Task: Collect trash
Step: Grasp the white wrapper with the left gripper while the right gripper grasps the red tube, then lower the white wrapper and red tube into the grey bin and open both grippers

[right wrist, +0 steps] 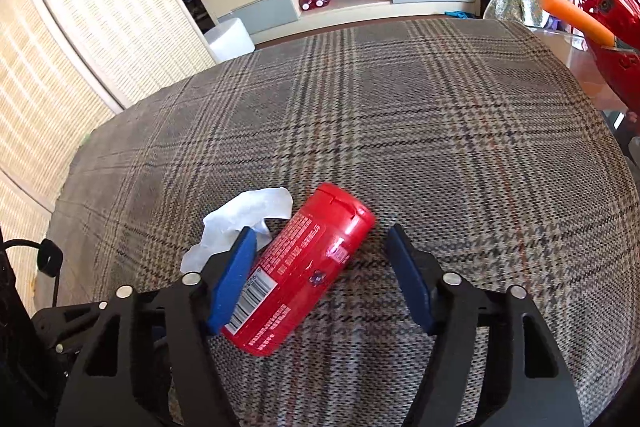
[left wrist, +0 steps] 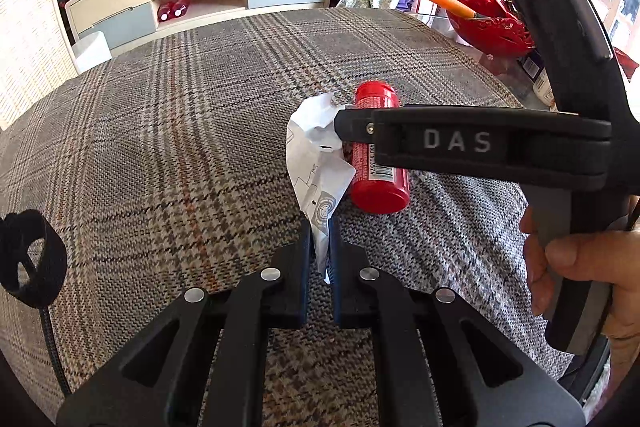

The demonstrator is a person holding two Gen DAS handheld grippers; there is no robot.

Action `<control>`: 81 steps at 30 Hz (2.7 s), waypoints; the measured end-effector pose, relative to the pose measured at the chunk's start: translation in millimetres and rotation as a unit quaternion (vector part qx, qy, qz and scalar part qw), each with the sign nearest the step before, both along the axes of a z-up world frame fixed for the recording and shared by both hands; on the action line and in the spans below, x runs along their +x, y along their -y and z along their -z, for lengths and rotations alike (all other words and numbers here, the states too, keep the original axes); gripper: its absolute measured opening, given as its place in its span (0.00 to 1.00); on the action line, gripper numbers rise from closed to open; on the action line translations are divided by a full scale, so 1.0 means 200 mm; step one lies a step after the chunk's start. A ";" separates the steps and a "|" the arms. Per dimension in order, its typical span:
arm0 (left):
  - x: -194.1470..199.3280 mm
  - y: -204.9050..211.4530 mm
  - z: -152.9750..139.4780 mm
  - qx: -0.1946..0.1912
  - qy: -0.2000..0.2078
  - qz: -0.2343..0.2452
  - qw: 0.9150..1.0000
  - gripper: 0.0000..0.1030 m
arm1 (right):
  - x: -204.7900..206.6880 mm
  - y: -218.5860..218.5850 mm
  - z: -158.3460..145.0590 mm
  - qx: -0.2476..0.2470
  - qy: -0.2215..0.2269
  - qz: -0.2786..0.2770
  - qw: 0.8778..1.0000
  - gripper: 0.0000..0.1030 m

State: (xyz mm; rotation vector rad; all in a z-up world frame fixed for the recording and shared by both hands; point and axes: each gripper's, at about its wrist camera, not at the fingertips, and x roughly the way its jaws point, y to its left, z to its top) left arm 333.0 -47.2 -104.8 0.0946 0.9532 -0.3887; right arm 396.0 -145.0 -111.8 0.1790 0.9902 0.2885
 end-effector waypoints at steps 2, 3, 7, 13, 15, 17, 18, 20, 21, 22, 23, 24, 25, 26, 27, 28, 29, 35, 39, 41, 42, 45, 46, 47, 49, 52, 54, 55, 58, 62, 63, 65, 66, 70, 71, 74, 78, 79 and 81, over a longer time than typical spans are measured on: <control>-0.01 -0.03 0.00 0.001 0.000 -0.005 1.000 0.07 | 0.00 -0.03 0.00 -0.013 0.003 -0.001 1.000 0.57; -0.02 -0.04 0.00 0.001 0.000 -0.007 1.000 0.07 | -0.01 -0.04 0.01 -0.019 0.005 -0.001 1.000 0.57; -0.05 -0.09 0.00 -0.004 -0.001 -0.017 1.000 0.06 | -0.03 -0.05 0.01 -0.040 0.009 -0.001 0.999 0.41; -0.15 -0.13 -0.02 -0.003 -0.009 -0.027 1.000 0.04 | -0.18 0.02 -0.01 -0.036 -0.004 -0.010 0.999 0.36; -0.20 -0.14 -0.03 -0.005 -0.014 -0.029 0.999 0.04 | -0.26 0.04 -0.03 -0.038 -0.002 -0.013 0.999 0.36; -0.27 -0.14 -0.03 -0.005 -0.019 -0.030 0.999 0.04 | -0.35 0.07 -0.05 -0.037 -0.002 -0.019 0.999 0.36; -0.31 -0.13 -0.04 -0.003 -0.022 -0.029 0.999 0.04 | -0.40 0.08 -0.06 -0.036 -0.002 -0.022 0.999 0.36; -0.40 -0.13 -0.04 -0.003 -0.024 -0.032 0.999 0.04 | -0.51 0.10 -0.07 -0.029 -0.002 -0.025 0.999 0.36; -0.43 -0.13 -0.05 -0.003 -0.027 -0.032 0.999 0.04 | -0.56 0.12 -0.08 -0.026 -0.001 -0.026 0.999 0.36; -0.47 -0.13 -0.04 -0.004 -0.029 -0.033 0.999 0.04 | -0.61 0.14 -0.09 -0.022 -0.001 -0.026 0.999 0.36; -0.52 -0.13 -0.05 -0.004 -0.030 -0.035 0.999 0.04 | -0.68 0.14 -0.09 -0.017 -0.002 -0.026 1.000 0.36; -0.57 -0.13 -0.05 -0.004 -0.032 -0.037 0.999 0.04 | -0.73 0.15 -0.10 -0.012 -0.002 -0.026 1.000 0.36; -0.61 -0.14 -0.05 -0.006 -0.034 -0.038 0.999 0.04 | -0.78 0.15 -0.11 -0.008 -0.003 -0.026 1.000 0.36; -0.67 -0.13 -0.06 -0.006 -0.035 -0.039 0.999 0.04 | -0.84 0.16 -0.12 -0.005 -0.004 -0.027 1.000 0.36; -0.71 -0.13 -0.06 -0.009 -0.036 -0.040 0.999 0.04 | -0.89 0.16 -0.12 -0.003 -0.004 -0.029 1.000 0.36; -0.75 -0.13 -0.07 -0.011 -0.035 -0.042 0.998 0.04 | -0.95 0.16 -0.13 -0.001 -0.003 -0.031 1.000 0.36; -0.80 -0.13 -0.08 -0.017 -0.034 -0.045 0.998 0.04 | -1.01 0.15 -0.14 0.000 -0.002 -0.034 0.999 0.36; -1.10 -0.13 -0.08 -0.038 -0.019 -0.063 0.997 0.04 | -1.30 0.17 -0.17 0.014 0.000 -0.044 0.999 0.36; -1.29 -0.11 -0.04 -0.046 -0.013 -0.073 0.996 0.04 | -1.48 0.19 -0.15 0.021 0.001 -0.046 0.999 0.36; -1.40 -0.09 0.00 -0.049 -0.016 -0.073 0.996 0.04 | -1.57 0.19 -0.11 0.020 -0.005 -0.052 0.998 0.36; -1.44 -0.09 0.02 -0.046 -0.016 -0.073 0.996 0.04 | -1.61 0.19 -0.09 0.016 -0.008 -0.054 0.998 0.36; -1.55 -0.06 0.08 -0.038 -0.019 -0.070 0.997 0.04 | -1.72 0.19 -0.02 0.016 -0.019 -0.056 0.998 0.36; -1.58 -0.06 0.10 -0.036 -0.019 -0.071 0.997 0.04 | -1.75 0.20 0.00 0.017 -0.023 -0.056 0.998 0.36; -1.61 -0.05 0.12 -0.035 -0.021 -0.071 0.997 0.04 | -1.78 0.20 0.03 0.018 -0.025 -0.056 0.998 0.36; -1.64 -0.04 0.17 -0.037 -0.031 -0.070 0.996 0.04 | -1.82 0.20 0.07 0.021 -0.028 -0.055 0.998 0.36; -1.69 -0.03 0.24 -0.039 -0.042 -0.073 0.996 0.04 | -1.87 0.20 0.13 0.020 -0.030 -0.050 0.998 0.36; -1.71 -0.02 0.29 -0.040 -0.048 -0.076 0.995 0.04 | -1.88 0.20 0.17 0.018 -0.030 -0.046 0.998 0.36; -1.72 -0.02 0.32 -0.039 -0.050 -0.078 0.995 0.04 | -1.88 0.20 0.19 0.018 -0.030 -0.043 0.998 0.36; -1.74 -0.01 0.42 -0.036 -0.063 -0.085 0.994 0.04 | -1.90 0.20 0.24 0.019 -0.030 -0.034 0.999 0.36; -1.74 0.03 0.49 -0.026 -0.071 -0.080 0.994 0.04 | -1.91 0.18 0.34 0.041 -0.030 -0.032 0.998 0.36; -1.74 0.03 0.50 -0.028 -0.072 -0.079 0.994 0.04 | -1.91 0.17 0.36 0.037 -0.032 -0.031 0.998 0.36; -1.73 0.02 0.51 -0.029 -0.075 -0.081 0.993 0.04 | -1.91 0.15 0.40 0.032 -0.037 -0.031 0.998 0.36; -1.73 0.01 0.52 -0.031 -0.077 -0.082 0.993 0.04 | -1.91 0.14 0.42 0.032 -0.041 -0.031 0.998 0.36; -1.72 -0.01 0.57 -0.034 -0.090 -0.089 0.991 0.04 | -1.91 0.14 0.46 0.039 -0.053 -0.026 0.997 0.36; -1.71 -0.01 0.58 -0.035 -0.092 -0.089 0.991 0.04 | -1.91 0.14 0.46 0.040 -0.053 -0.026 0.997 0.36; -1.70 0.00 0.59 -0.035 -0.095 -0.087 0.991 0.04 | -1.90 0.14 0.45 0.037 -0.053 -0.022 0.998 0.36; -1.69 0.01 0.60 -0.038 -0.098 -0.084 0.991 0.06 | -1.89 0.15 0.46 0.041 -0.054 -0.016 0.998 0.38; -1.69 0.01 0.60 -0.038 -0.098 -0.084 0.991 0.07 | -1.89 0.15 0.46 0.042 -0.054 -0.014 0.998 0.38; -1.68 0.02 0.60 -0.038 -0.099 -0.084 0.991 0.07 | -1.89 0.16 0.45 0.043 -0.055 -0.009 0.998 0.38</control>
